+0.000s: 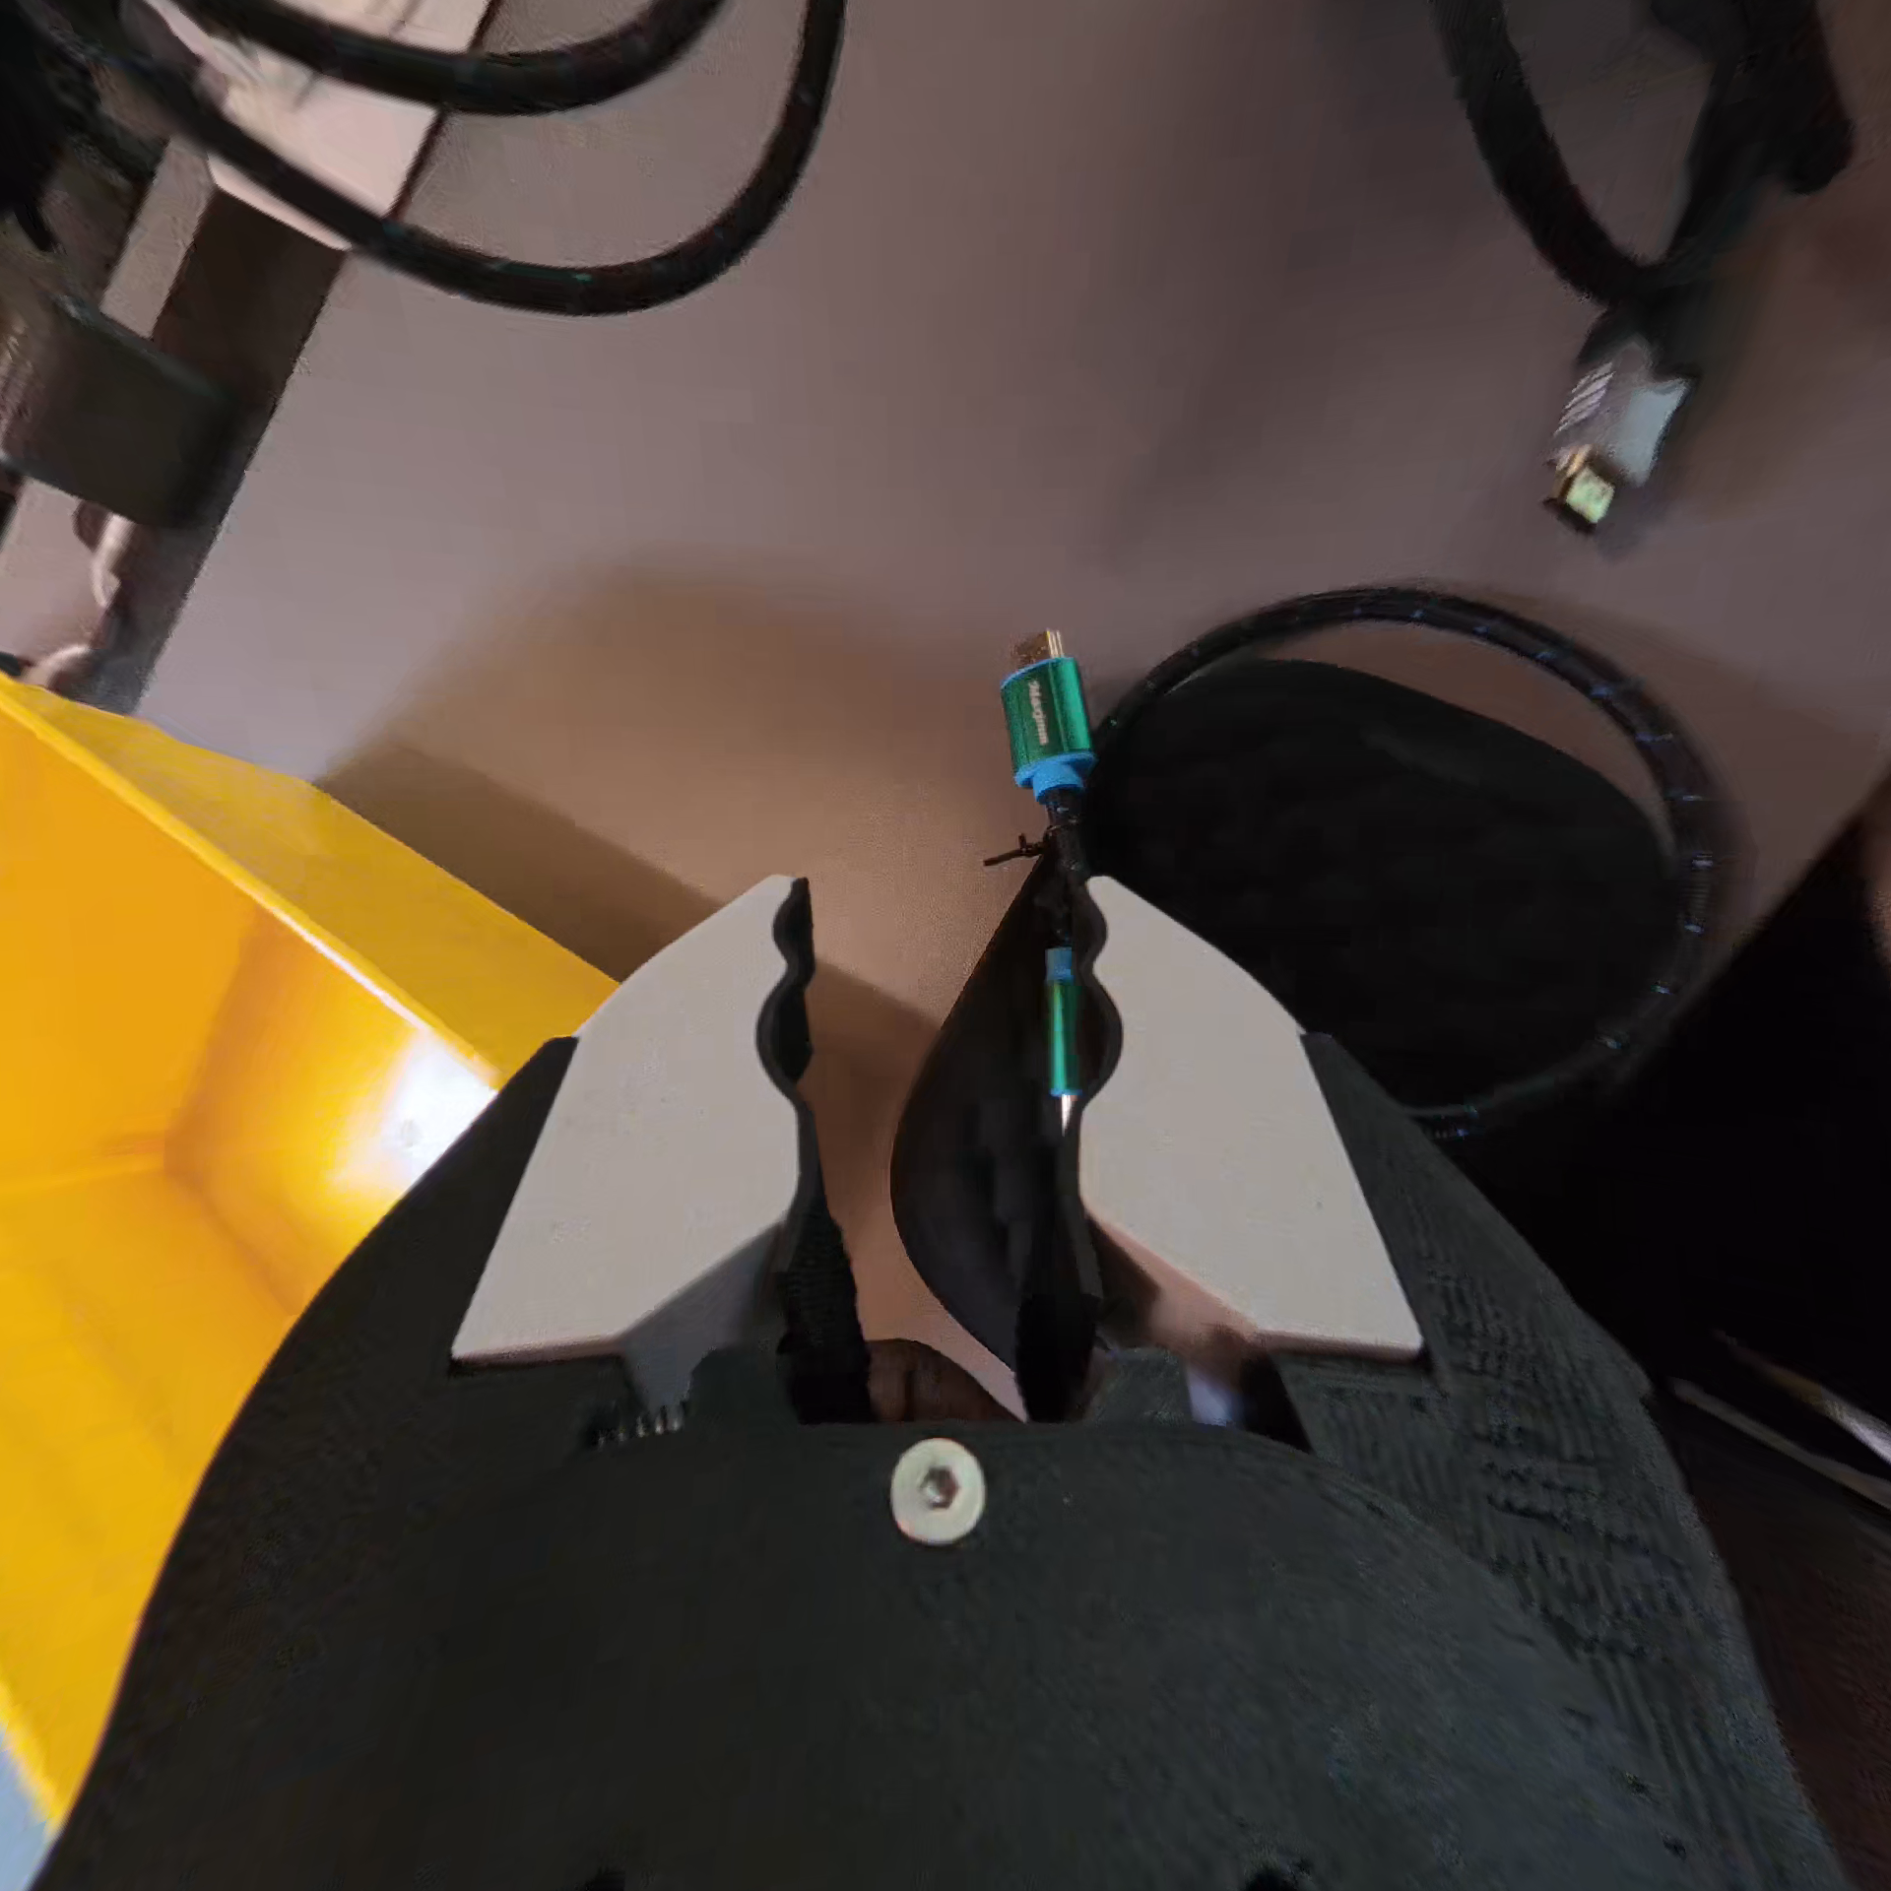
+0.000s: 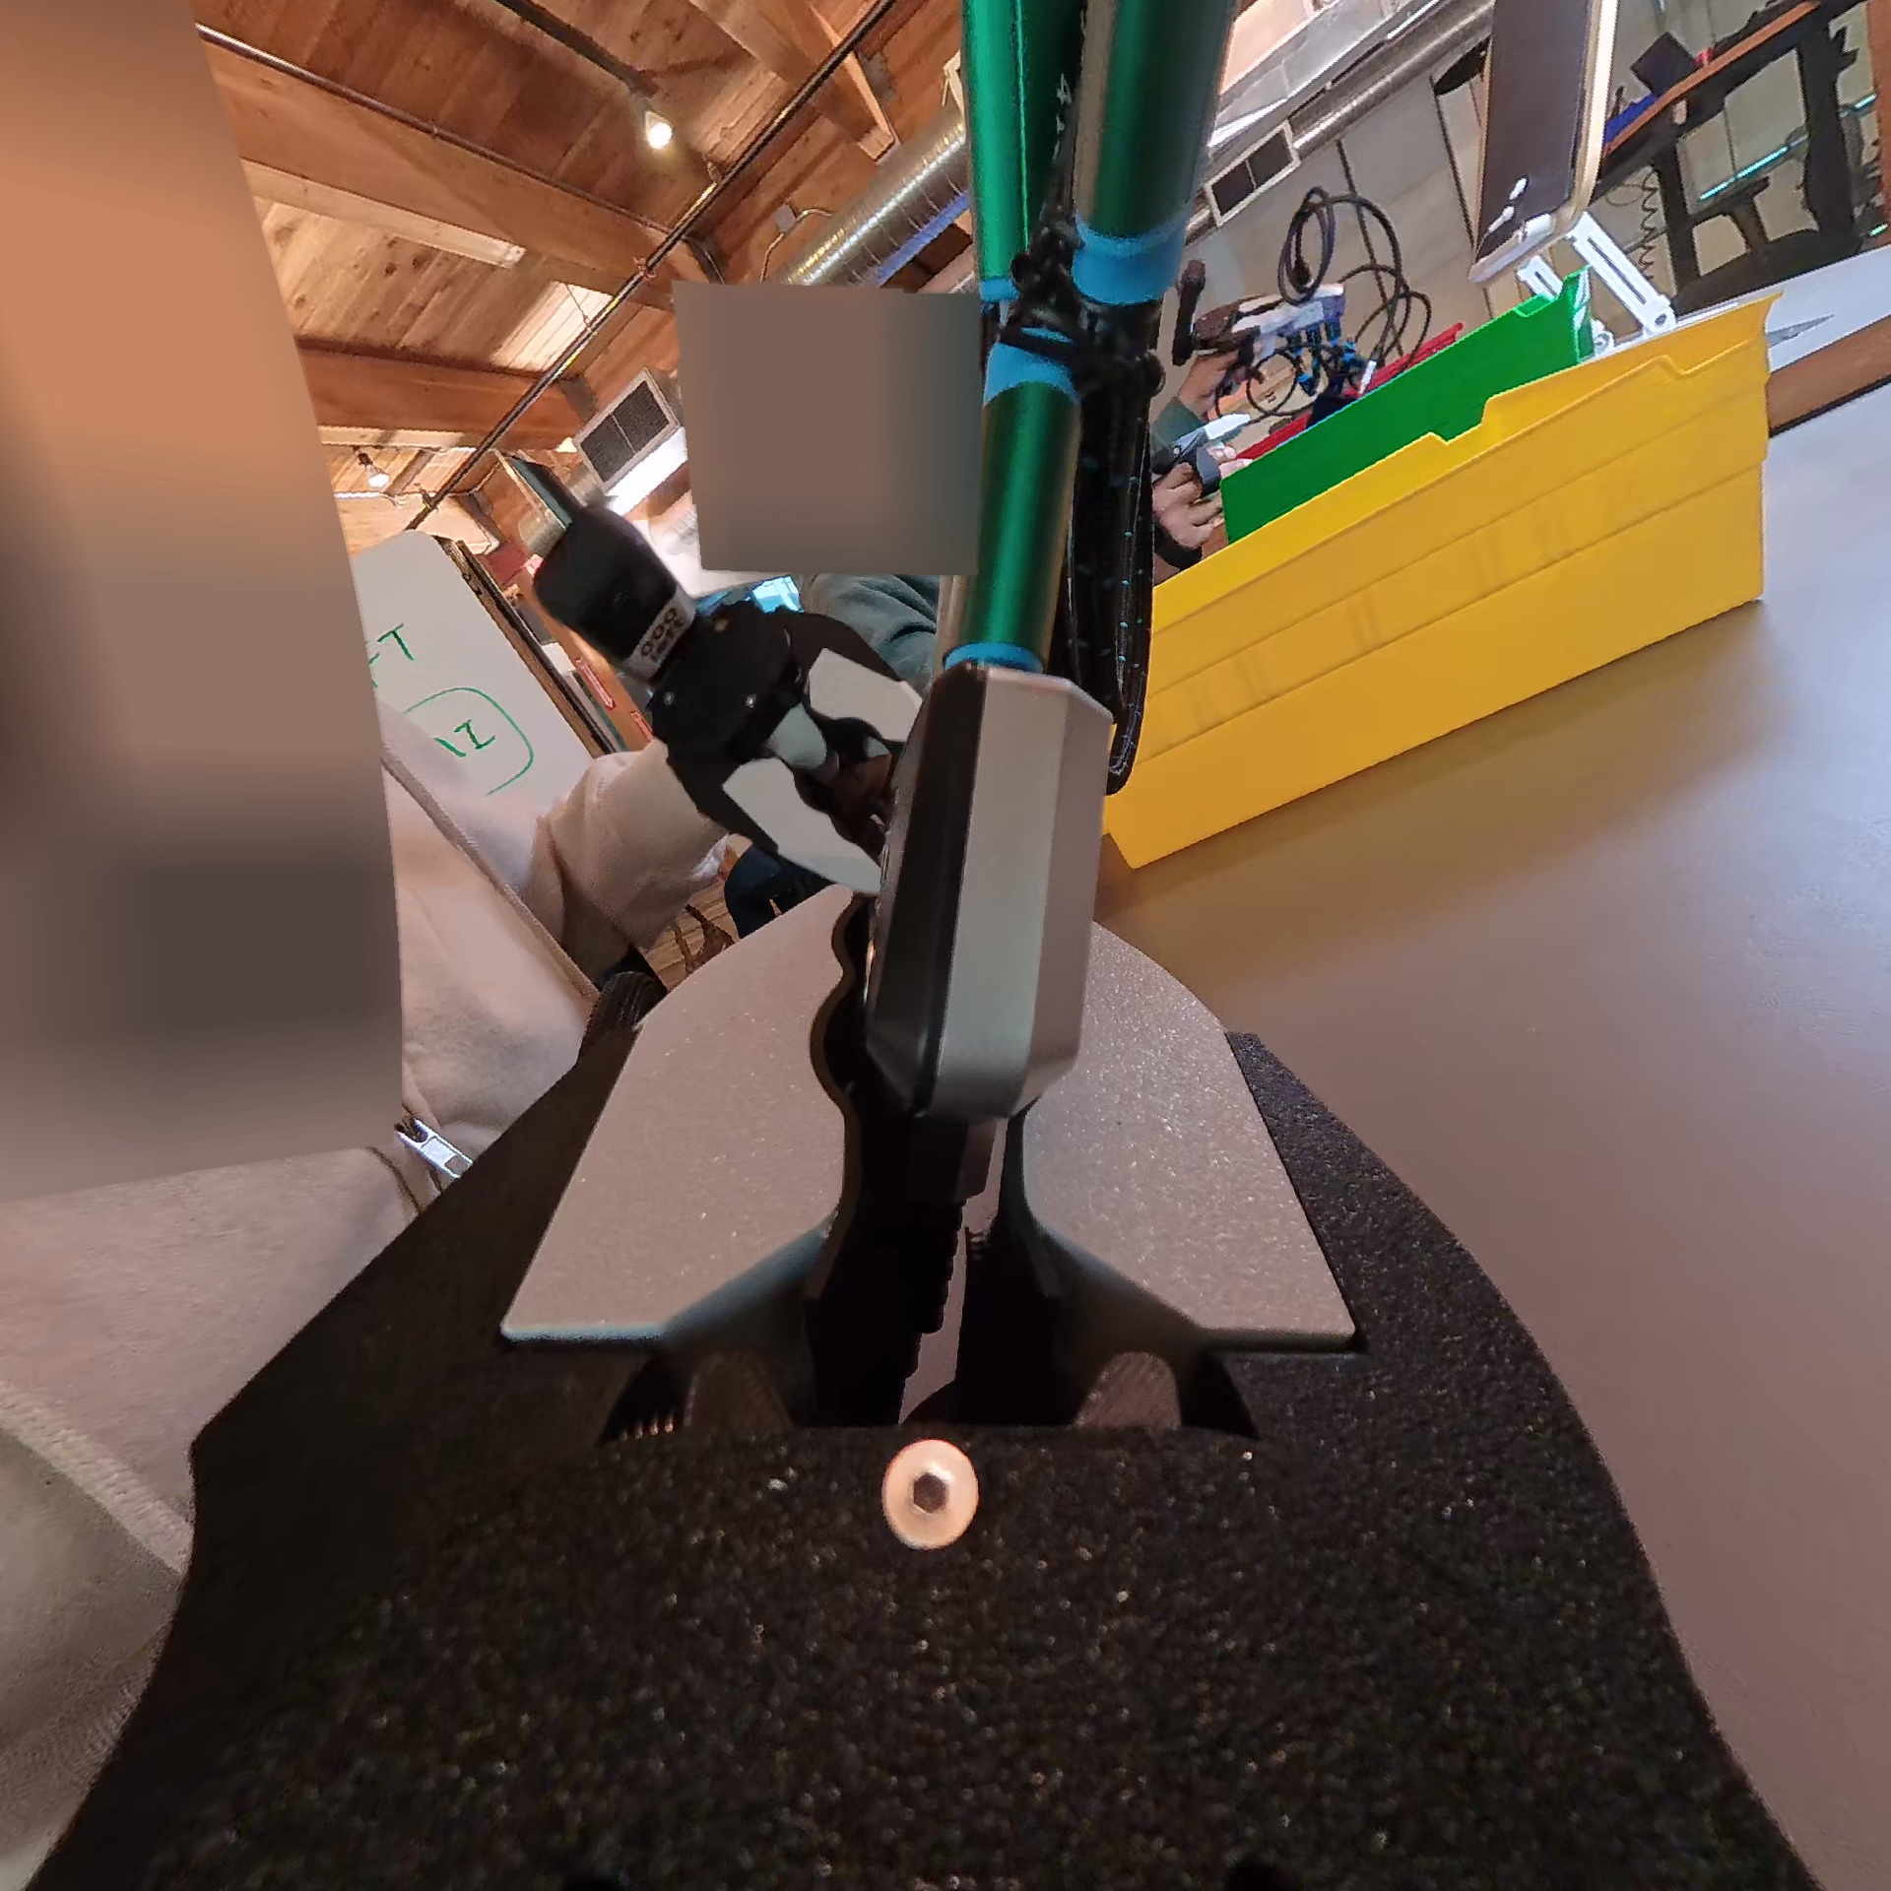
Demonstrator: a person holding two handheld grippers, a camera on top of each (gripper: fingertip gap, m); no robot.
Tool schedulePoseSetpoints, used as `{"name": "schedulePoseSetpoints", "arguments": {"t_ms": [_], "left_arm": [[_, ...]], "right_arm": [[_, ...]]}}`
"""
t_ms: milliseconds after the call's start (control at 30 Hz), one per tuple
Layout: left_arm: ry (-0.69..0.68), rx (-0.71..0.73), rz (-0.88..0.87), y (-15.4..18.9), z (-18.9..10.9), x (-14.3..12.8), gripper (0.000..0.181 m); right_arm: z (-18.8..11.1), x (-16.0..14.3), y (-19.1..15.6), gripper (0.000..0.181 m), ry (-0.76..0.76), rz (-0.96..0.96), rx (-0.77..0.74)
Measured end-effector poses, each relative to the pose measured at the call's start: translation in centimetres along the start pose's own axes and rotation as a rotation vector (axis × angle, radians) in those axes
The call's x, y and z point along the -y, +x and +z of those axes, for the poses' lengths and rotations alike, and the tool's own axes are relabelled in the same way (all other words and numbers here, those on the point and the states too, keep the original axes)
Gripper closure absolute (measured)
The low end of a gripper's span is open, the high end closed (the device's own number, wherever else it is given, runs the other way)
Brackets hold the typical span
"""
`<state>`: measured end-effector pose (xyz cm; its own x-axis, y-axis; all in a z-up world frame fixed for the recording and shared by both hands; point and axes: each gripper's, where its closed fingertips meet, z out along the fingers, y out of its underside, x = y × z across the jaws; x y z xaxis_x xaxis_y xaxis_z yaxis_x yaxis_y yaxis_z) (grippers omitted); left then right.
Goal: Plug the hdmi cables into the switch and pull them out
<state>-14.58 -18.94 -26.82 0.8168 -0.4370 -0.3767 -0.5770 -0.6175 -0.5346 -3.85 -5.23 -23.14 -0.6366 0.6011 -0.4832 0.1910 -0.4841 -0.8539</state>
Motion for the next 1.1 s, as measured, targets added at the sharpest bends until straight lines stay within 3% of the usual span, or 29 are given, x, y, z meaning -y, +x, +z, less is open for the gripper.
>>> {"name": "schedulePoseSetpoints", "arguments": {"t_ms": [100,233,300,467,567,733,867,967,1100], "left_arm": [[-0.171,-0.088,-0.011,2.4,2.5,-2.1,0.137],[-0.166,-0.219,-0.178,3.2,3.1,-2.5,0.163],[-0.086,-0.285,-0.287,3.1,2.5,-1.6,0.169],[0.200,-0.591,-0.794,2.8,0.6,1.7,0.170],[0.195,-0.540,-0.883,2.2,1.4,0.6,0.170],[-0.017,-0.175,-0.548,0.3,2.2,-3.5,0.164],[0.046,-0.060,-0.286,0.1,-0.4,-0.7,0.118],[0.088,-0.103,0.039,4.6,-1.8,1.5,0.116],[-0.015,-0.080,0.353,8.9,-0.3,0.3,0.124]], "right_arm": [[0.0,0.0,-0.1,0.157,-0.004,-0.003,0.001],[0.0,0.1,-0.3,0.157,-0.008,-0.019,0.002],[0.1,0.0,-0.4,0.157,-0.011,-0.019,0.004],[0.1,0.1,-0.5,0.157,-0.011,-0.020,0.010],[0.1,0.1,-0.4,0.157,-0.008,-0.017,0.006],[0.0,0.1,-0.2,0.157,-0.004,-0.010,0.003],[0.0,0.1,-0.2,0.157,-0.003,-0.008,0.002],[0.0,0.0,-0.2,0.157,-0.004,-0.006,0.002],[0.1,0.1,-0.4,0.157,-0.006,-0.011,0.009]]}}
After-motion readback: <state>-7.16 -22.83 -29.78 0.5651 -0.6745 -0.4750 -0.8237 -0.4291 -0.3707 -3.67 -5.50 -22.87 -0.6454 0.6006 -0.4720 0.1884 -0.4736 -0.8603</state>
